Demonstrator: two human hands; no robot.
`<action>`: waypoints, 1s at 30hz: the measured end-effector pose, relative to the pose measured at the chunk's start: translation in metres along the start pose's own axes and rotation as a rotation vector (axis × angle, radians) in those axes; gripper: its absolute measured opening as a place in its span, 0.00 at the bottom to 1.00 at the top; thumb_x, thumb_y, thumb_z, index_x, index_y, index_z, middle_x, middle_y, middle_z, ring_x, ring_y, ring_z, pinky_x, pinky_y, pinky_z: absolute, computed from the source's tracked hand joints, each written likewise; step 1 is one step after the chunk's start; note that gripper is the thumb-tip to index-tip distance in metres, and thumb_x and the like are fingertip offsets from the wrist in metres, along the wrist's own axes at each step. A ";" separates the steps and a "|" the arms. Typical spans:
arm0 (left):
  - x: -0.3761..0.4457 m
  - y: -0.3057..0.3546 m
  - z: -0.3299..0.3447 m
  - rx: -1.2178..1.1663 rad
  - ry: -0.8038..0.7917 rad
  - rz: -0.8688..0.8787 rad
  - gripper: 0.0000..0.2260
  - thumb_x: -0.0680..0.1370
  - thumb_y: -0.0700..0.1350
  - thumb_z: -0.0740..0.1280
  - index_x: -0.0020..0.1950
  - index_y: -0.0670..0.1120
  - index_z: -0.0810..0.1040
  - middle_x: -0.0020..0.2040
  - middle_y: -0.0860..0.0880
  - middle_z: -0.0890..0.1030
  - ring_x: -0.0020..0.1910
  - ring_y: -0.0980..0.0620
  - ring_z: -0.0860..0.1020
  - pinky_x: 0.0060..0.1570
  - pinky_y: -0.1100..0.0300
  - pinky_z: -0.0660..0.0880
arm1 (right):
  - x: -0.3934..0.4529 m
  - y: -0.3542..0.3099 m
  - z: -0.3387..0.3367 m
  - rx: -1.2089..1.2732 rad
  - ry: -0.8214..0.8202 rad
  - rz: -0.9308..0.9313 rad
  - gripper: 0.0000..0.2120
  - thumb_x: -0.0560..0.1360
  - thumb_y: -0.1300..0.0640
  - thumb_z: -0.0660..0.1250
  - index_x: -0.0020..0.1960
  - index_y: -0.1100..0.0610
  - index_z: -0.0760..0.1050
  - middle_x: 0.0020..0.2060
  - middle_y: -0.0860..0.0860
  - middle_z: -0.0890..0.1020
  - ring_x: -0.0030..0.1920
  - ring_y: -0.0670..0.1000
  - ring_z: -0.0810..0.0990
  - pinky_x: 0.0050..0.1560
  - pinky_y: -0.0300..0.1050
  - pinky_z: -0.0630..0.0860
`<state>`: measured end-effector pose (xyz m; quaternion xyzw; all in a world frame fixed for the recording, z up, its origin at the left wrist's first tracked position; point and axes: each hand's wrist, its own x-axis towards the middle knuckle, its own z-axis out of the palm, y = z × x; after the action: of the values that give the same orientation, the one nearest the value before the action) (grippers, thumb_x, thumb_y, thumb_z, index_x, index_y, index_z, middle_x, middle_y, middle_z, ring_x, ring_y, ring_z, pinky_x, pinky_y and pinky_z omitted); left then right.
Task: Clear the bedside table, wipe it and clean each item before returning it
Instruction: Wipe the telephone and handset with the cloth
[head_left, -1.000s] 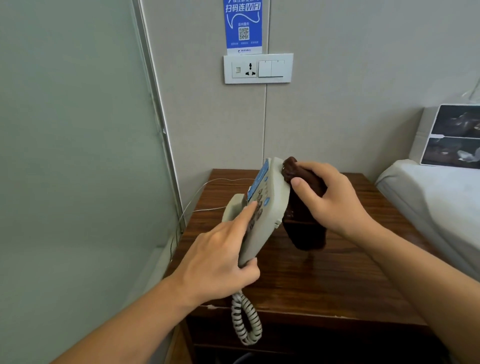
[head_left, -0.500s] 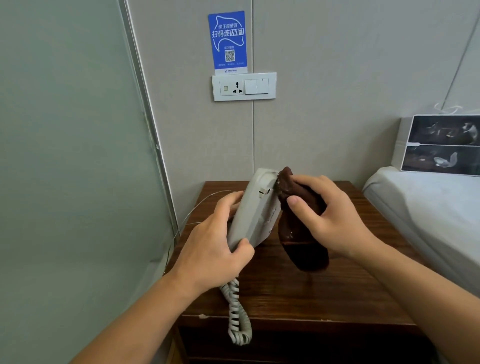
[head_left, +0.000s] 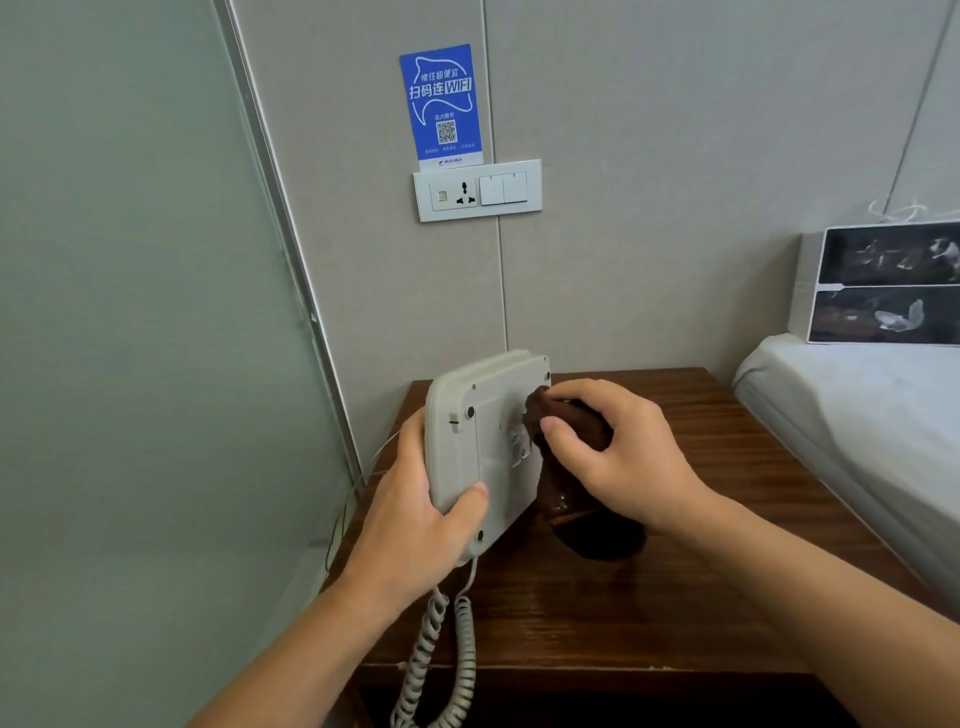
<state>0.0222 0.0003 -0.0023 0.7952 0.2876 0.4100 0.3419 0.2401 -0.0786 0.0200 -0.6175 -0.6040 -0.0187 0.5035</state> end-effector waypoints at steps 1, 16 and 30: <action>-0.002 -0.001 0.001 0.007 -0.002 0.016 0.36 0.76 0.39 0.73 0.77 0.61 0.60 0.61 0.67 0.76 0.62 0.61 0.77 0.49 0.69 0.79 | -0.001 -0.002 0.002 0.014 -0.018 -0.042 0.14 0.76 0.46 0.70 0.61 0.46 0.80 0.53 0.38 0.82 0.55 0.43 0.82 0.57 0.52 0.80; 0.007 -0.022 -0.019 -0.010 -0.026 0.157 0.45 0.70 0.43 0.78 0.74 0.74 0.57 0.72 0.69 0.67 0.73 0.57 0.71 0.67 0.60 0.74 | 0.001 -0.010 0.040 0.076 -0.026 -0.102 0.12 0.78 0.52 0.72 0.61 0.47 0.81 0.55 0.43 0.79 0.58 0.44 0.79 0.60 0.46 0.77; 0.003 -0.053 -0.017 -0.091 -0.085 0.058 0.44 0.72 0.32 0.77 0.71 0.65 0.55 0.69 0.55 0.72 0.69 0.52 0.76 0.68 0.54 0.76 | -0.012 0.000 0.058 -0.207 -0.164 -0.348 0.15 0.78 0.47 0.67 0.64 0.47 0.79 0.52 0.48 0.76 0.51 0.52 0.78 0.47 0.53 0.79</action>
<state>0.0000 0.0395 -0.0349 0.8036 0.2307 0.3983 0.3773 0.2028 -0.0496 -0.0162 -0.5519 -0.7353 -0.1168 0.3757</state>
